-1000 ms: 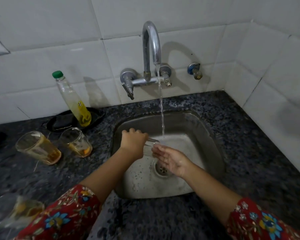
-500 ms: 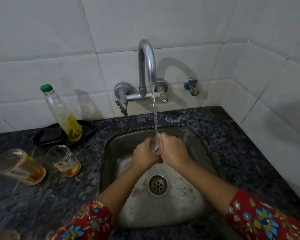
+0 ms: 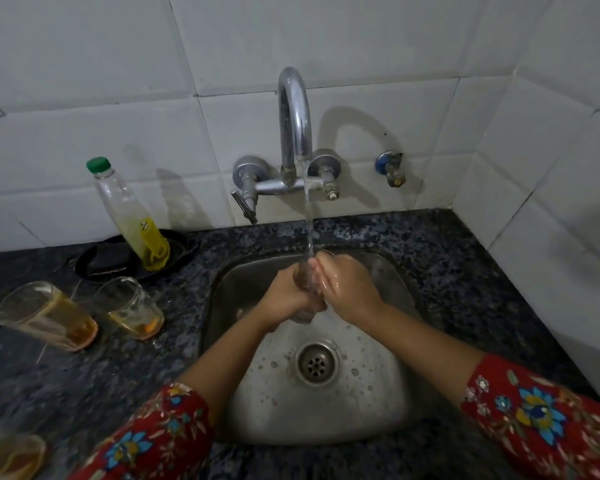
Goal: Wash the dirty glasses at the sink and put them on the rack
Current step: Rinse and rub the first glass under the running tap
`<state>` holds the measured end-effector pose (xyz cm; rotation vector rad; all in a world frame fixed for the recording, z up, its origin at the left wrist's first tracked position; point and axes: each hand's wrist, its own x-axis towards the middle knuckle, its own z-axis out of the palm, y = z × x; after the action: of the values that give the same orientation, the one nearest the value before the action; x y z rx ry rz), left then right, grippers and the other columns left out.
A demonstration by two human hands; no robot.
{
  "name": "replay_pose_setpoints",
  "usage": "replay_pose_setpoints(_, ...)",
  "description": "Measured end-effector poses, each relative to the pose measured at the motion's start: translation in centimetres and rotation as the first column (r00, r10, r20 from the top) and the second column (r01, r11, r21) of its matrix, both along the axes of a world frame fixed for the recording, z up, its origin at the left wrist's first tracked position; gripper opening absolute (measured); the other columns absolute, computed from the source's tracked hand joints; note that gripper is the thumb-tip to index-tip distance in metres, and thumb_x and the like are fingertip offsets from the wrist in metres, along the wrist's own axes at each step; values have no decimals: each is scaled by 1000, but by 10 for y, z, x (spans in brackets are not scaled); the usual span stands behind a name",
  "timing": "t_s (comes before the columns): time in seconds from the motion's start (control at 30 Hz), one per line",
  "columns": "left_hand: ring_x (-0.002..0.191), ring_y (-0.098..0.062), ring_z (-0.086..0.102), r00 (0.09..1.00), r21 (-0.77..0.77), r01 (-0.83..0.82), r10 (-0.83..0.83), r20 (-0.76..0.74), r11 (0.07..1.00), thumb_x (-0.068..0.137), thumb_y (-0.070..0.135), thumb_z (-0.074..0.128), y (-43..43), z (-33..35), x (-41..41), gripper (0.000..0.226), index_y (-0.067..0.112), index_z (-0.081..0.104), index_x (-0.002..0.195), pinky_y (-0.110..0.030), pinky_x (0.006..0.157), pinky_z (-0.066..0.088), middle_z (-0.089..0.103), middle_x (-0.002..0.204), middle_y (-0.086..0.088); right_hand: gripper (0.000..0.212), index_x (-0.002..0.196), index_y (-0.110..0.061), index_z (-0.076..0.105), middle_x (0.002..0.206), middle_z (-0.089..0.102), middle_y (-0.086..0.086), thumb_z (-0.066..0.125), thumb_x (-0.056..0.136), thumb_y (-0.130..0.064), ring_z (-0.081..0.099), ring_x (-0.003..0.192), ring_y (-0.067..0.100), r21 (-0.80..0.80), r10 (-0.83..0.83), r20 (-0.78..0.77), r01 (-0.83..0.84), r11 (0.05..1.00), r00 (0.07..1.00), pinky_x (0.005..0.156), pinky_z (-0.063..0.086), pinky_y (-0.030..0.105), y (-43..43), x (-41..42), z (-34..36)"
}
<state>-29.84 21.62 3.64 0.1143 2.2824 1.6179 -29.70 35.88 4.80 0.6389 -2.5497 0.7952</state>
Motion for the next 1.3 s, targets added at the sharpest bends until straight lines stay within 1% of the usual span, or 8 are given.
replay_pose_setpoints(0.13, 96, -15, 65, 951, -369, -283, 208, -230, 885, 72, 30, 74, 14, 9, 8, 53, 28, 54, 121, -32, 81, 52, 67, 106, 8, 41, 96, -5, 59, 88, 70, 13, 33, 100, -36, 66, 80, 31, 61, -165, 223, 156, 986, 961, 74, 51, 42, -18, -7, 11)
replay_pose_setpoints(0.3, 97, -26, 66, 964, 257, 233, -258, 68, 938, 67, 1, 74, -26, 8, -12, 46, -11, 60, 109, -35, 89, 52, 68, 101, -18, 44, 82, -10, 59, 71, 59, -8, 30, 96, -40, 60, 63, 15, -156, 200, 95, -184, 971, 975, 64, 44, 23, 0, 5, 11)
replay_pose_setpoints(0.5, 83, -10, 67, 938, -200, -284, 229, -260, 938, 72, 29, 75, 12, 11, 9, 37, 24, 60, 105, -24, 67, 53, 70, 91, 7, 45, 83, -9, 60, 78, 69, 10, 32, 99, -40, 65, 74, 28, -53, -58, 145, 66, 996, 988, 69, 48, 37, -16, -5, 14)
replay_pose_setpoints(0.7, 80, -25, 69, 946, 386, 229, -297, 127, 894, 68, 8, 72, -21, 25, -7, 35, 4, 62, 101, -38, 76, 56, 70, 89, -11, 34, 73, -19, 52, 57, 54, -11, 37, 97, -38, 54, 52, 4, -393, 104, 135, -43, 919, 985, 54, 45, 25, -3, 3, 20)
replay_pose_setpoints(0.87, 82, -12, 67, 964, -275, -166, 97, -248, 947, 60, 24, 82, 8, 17, 8, 54, 22, 57, 108, -33, 74, 57, 70, 93, 5, 42, 90, -5, 63, 86, 71, 13, 34, 102, -32, 65, 82, 28, 68, -126, 291, 111, 992, 948, 77, 48, 37, -15, -7, 40)
replay_pose_setpoints(1.1, 81, -26, 67, 962, 348, 225, -264, 69, 910, 74, 3, 71, -26, 22, -3, 32, 3, 61, 104, -44, 82, 53, 69, 90, -13, 42, 74, -9, 60, 62, 63, 2, 39, 98, -38, 61, 59, 19, -269, 118, 171, -69, 961, 978, 59, 49, 37, -8, 2, 34)
replay_pose_setpoints(1.23, 77, -13, 69, 966, -279, -115, 42, -254, 953, 62, 25, 78, -1, 22, 12, 46, 21, 56, 103, -31, 70, 58, 70, 88, 6, 36, 74, -17, 51, 78, 68, 12, 35, 102, -34, 63, 75, 28, -40, -40, 318, 56, 998, 947, 71, 48, 39, -19, -8, 38)
replay_pose_setpoints(1.3, 86, -12, 69, 960, -243, -97, 26, -280, 965, 60, 28, 80, -2, 19, 10, 57, 25, 54, 111, -24, 72, 55, 69, 94, 10, 35, 75, -16, 50, 80, 68, 14, 36, 102, -32, 63, 77, 29, -43, -64, 298, 81, 996, 953, 68, 42, 35, -20, -10, 37)
